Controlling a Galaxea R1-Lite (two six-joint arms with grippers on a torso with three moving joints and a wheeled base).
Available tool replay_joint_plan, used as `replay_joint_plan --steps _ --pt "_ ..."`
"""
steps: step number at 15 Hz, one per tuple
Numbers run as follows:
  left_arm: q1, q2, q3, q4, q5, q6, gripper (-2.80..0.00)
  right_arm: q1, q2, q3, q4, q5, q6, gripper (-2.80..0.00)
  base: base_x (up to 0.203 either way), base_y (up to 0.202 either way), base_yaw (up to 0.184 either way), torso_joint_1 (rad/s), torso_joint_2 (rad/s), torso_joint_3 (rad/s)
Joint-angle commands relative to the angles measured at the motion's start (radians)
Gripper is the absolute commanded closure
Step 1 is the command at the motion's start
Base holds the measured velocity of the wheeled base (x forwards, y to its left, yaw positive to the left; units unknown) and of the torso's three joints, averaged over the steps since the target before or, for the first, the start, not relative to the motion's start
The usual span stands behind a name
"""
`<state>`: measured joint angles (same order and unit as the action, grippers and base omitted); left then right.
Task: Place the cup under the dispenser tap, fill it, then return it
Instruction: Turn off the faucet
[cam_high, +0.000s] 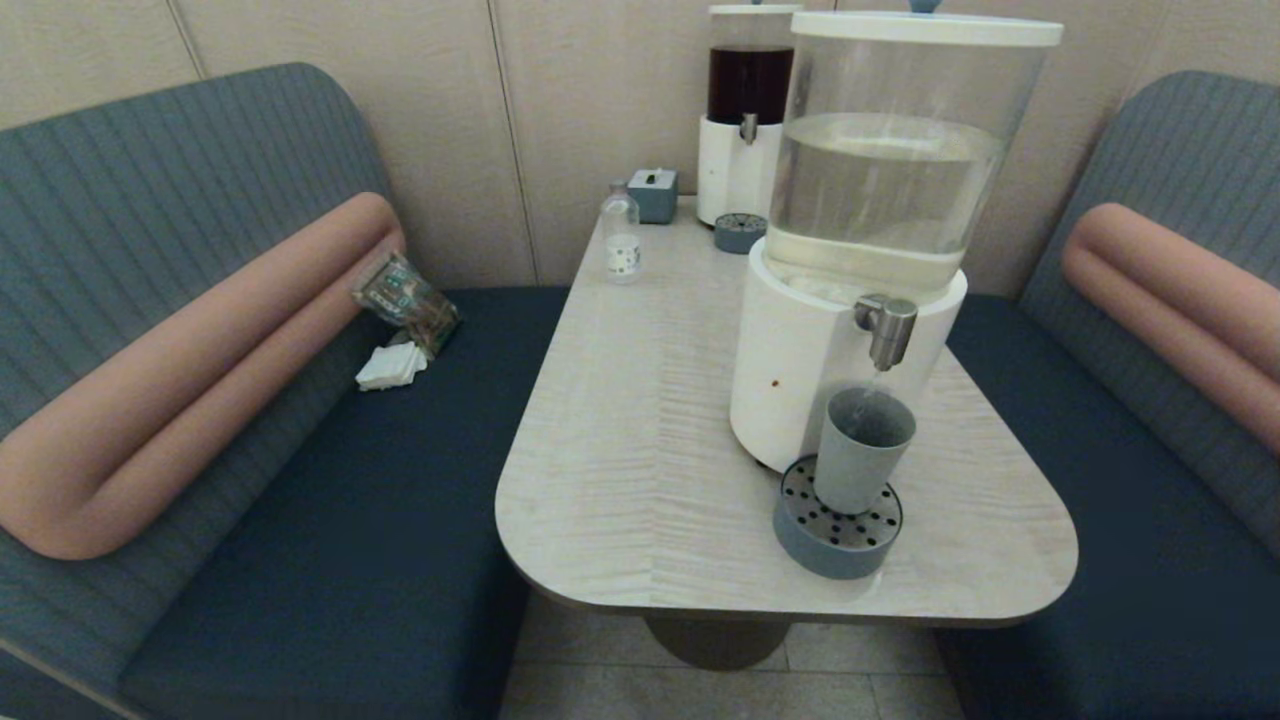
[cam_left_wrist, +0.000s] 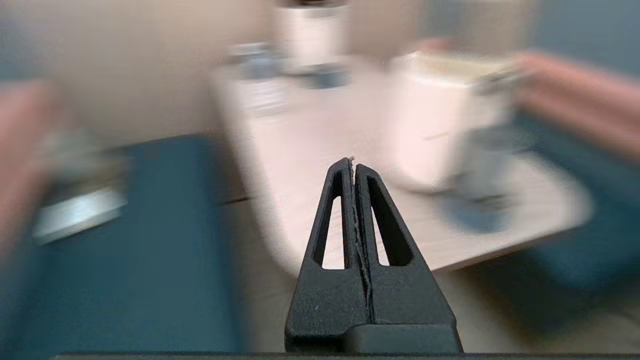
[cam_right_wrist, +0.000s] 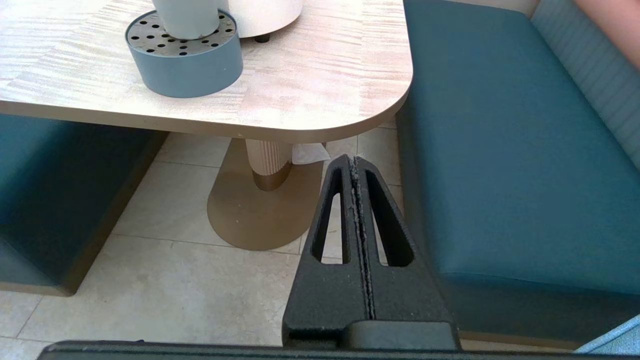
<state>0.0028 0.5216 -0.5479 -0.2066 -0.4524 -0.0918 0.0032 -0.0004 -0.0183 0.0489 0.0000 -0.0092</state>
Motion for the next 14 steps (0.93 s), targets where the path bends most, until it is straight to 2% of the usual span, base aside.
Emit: replay_joint_plan --steps 1,4,6,7,8,9,10,14 --pt "0.0 0.325 -0.014 -0.196 -0.206 -0.036 0.0 0.0 0.0 0.0 0.0 0.0 0.0 0.0 0.0 0.0 0.0 0.0 0.0 0.0" --pt "-0.002 0.675 -0.01 -0.544 -0.375 -0.059 0.0 0.0 0.0 0.0 0.0 0.0 0.0 0.0 0.0 0.0 0.0 0.0 0.0 0.0" --pt "-0.011 0.911 -0.022 -0.83 -0.441 -0.082 0.0 0.001 0.0 0.0 0.0 0.0 0.0 0.0 0.0 0.0 0.0 0.0 0.0 0.0" --pt "-0.025 1.017 -0.032 -1.012 -0.467 -0.123 0.0 0.0 0.0 0.0 0.0 0.0 0.0 0.0 0.0 0.0 0.0 0.0 0.0 0.0" --pt "-0.048 1.099 -0.043 -1.167 -0.488 -0.205 0.0 0.0 0.0 0.0 0.0 0.0 0.0 0.0 0.0 0.0 0.0 0.0 0.0 0.0" --pt "-0.084 1.149 -0.066 -1.266 -0.505 -0.308 0.0 0.0 0.0 0.0 0.0 0.0 0.0 0.0 0.0 0.0 0.0 0.0 0.0 0.0" --pt "-0.121 1.178 -0.107 -1.306 -0.518 -0.351 0.0 0.0 0.0 0.0 0.0 0.0 0.0 0.0 0.0 0.0 0.0 0.0 0.0 0.0" --pt "-0.254 1.283 -0.267 -1.323 -0.529 -0.356 0.0 0.001 0.0 0.0 0.0 0.0 0.0 0.0 0.0 0.0 0.0 0.0 0.0 0.0"
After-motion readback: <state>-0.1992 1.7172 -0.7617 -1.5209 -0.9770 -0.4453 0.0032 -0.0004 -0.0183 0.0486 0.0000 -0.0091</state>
